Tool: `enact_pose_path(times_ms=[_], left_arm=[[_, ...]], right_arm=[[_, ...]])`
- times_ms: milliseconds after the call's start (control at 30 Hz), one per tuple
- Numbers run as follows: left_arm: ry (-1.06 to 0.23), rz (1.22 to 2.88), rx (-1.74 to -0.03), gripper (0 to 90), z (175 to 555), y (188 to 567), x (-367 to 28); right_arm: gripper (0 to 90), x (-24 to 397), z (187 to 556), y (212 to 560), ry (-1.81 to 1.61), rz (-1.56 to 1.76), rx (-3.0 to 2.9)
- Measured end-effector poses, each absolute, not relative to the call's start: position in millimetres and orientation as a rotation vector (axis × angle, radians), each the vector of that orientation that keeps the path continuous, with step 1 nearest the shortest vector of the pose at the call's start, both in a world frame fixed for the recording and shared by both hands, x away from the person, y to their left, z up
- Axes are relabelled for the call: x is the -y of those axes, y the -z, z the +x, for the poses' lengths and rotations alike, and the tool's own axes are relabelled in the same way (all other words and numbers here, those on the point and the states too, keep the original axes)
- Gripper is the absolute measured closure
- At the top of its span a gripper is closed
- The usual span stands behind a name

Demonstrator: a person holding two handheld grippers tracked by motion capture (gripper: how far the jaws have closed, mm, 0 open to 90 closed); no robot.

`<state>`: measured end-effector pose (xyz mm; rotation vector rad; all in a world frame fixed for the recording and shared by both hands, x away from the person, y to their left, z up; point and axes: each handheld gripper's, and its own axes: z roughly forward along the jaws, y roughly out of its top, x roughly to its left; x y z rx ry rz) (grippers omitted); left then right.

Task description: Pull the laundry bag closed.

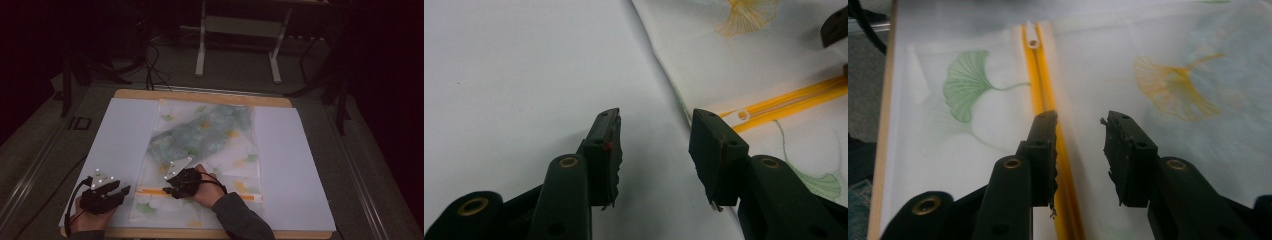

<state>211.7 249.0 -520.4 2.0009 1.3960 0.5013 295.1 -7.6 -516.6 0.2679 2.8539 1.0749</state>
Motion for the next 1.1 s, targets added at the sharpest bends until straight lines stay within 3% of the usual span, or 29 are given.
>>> enact_pose_path(times_ms=[800, 1100], left_arm=[[-0.499, 2.001, -1.400, 57.5, 211.5, 519.9, -250.2], [-0.502, 1.992, -1.407, 57.5, 210.1, 519.6, -253.1]], right_arm=[[77.6, -31.2, 289.1, 530.5, -1.111, 0.194, -2.875], [76.7, -46.7, 289.3, 534.5, -1.140, 0.178, -2.875]])
